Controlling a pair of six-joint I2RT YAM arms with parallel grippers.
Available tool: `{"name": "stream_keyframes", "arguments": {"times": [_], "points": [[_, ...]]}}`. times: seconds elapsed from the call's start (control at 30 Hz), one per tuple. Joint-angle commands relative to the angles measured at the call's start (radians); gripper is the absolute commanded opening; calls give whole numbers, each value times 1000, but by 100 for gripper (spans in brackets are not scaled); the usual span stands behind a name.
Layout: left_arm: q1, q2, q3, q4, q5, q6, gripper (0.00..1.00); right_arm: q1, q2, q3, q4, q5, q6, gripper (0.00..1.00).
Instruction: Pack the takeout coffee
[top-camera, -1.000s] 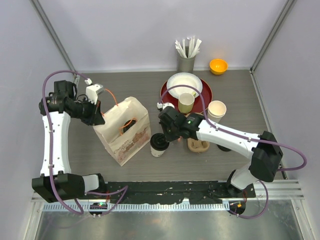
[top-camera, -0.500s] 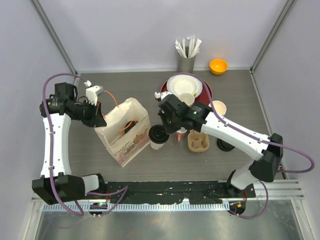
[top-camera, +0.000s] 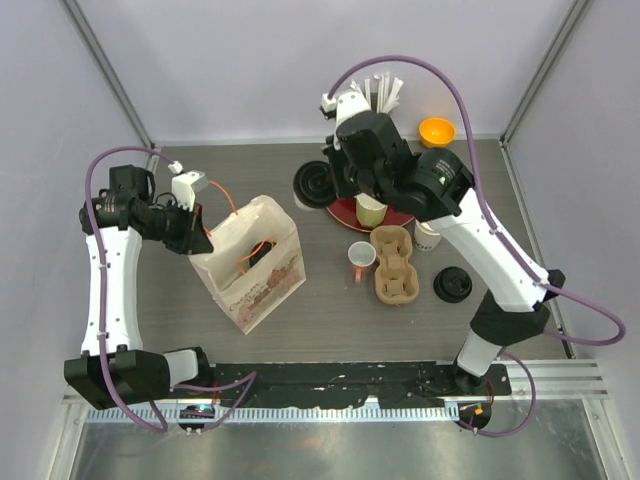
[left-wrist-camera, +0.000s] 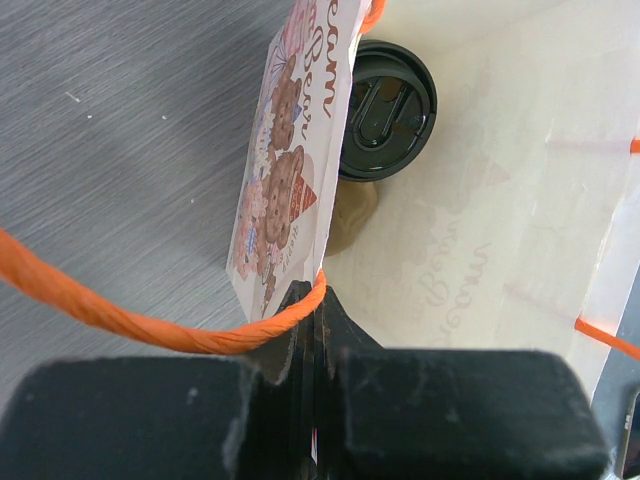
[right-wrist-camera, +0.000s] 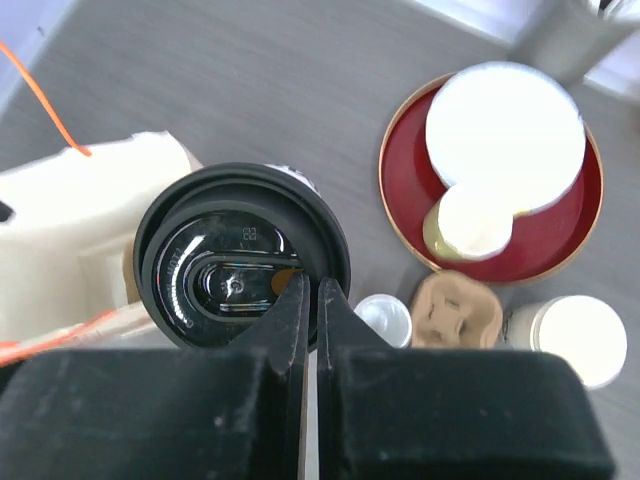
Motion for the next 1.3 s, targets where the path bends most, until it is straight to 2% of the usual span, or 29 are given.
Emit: {"name": "stream_keyframes", "arguments": {"times": [0.0, 0.1, 0.27, 0.37, 0.57, 0.87, 1.13, 1.27], "points": [[-3, -17, 11, -99, 27, 17, 0, 2, 127, 282, -43, 0, -75, 1], [-3, -18, 12, -101, 27, 20, 0, 12, 193, 376, -9, -67, -91, 1], [-1, -9, 17, -104, 34, 21, 0, 66, 176, 295, 172, -191, -103, 1], [-3, -7, 25, -105, 40, 21, 0, 120, 214, 315, 205, -251, -115, 1], [-3, -18, 20, -113, 47, 26, 0, 201, 290, 369, 145, -276, -144, 1], [-3, -26, 38, -128, 37, 43, 0, 235, 348, 364, 21, -298, -144, 1], [-3, -26, 40, -130, 59, 40, 5, 238, 406, 375, 35, -327, -149, 1], [-3, -32, 38, -135, 70, 40, 3, 238, 446, 398, 42, -354, -160, 1]]}}
